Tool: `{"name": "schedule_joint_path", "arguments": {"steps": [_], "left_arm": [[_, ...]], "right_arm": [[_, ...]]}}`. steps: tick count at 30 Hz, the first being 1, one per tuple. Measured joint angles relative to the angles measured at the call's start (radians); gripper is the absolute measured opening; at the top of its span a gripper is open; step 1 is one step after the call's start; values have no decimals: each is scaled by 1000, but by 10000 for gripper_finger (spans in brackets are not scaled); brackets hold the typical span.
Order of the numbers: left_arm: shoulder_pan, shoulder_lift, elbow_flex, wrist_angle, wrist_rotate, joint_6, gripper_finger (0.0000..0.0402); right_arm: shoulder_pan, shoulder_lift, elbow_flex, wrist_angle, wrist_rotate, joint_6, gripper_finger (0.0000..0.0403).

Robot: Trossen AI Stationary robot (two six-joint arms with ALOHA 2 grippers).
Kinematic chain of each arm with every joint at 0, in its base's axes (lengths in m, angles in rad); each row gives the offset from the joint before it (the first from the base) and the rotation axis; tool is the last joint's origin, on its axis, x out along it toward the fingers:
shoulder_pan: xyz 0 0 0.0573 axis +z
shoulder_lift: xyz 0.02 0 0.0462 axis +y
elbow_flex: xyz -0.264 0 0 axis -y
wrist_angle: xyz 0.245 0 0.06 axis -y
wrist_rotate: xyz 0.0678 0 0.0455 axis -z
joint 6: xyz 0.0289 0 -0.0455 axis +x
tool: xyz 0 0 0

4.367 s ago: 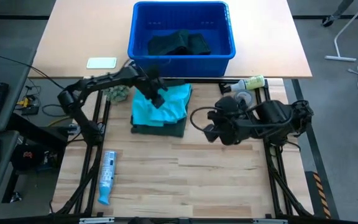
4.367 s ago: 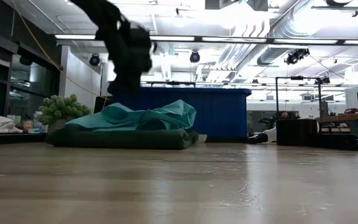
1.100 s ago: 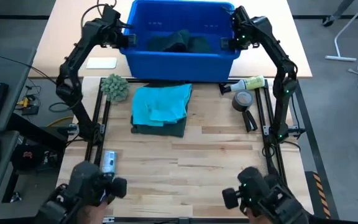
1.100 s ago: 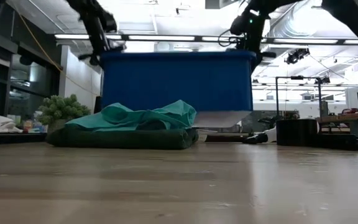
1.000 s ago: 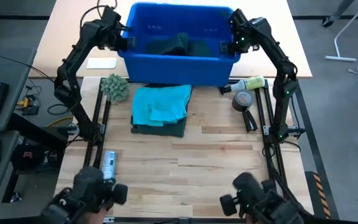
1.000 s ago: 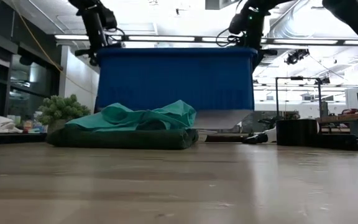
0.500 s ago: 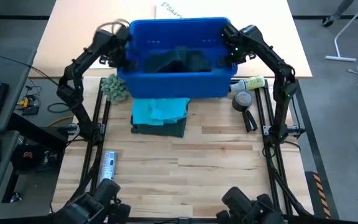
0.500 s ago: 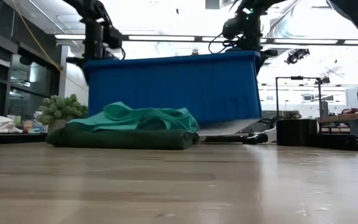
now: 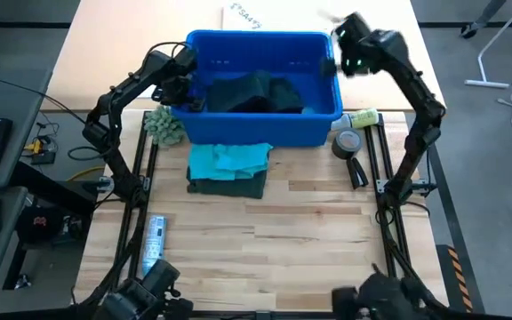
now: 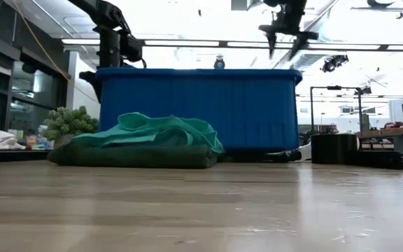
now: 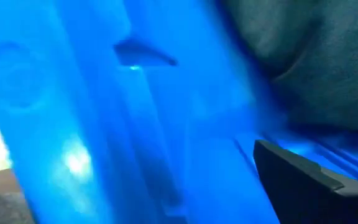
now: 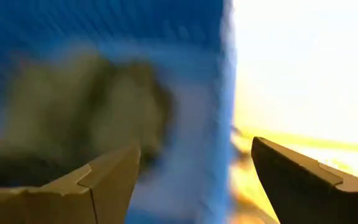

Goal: Fold laundry
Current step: Adjust the blue laundry bin, then fold the black pants

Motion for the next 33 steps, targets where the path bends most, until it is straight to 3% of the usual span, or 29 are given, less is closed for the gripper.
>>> {"name": "schedule_joint_path", "arguments": {"steps": [5,11,18,22,33], "left_arm": [[-32,0,0,26,-25,5,279],[-82,2,0,78,-17,14,280],[-123,3,0,94,-29,12,280],[-129,3,-1,111,-42,17,280],[-136,3,-2,123,-47,16,280]], "right_arm": [[9,42,3,345,-166,128,294],[100,228,-3,475,-320,238,295],[131,397,-5,455,-291,289,295],[124,443,0,443,-337,286,295],[169,546,-2,491,-320,241,286]]}}
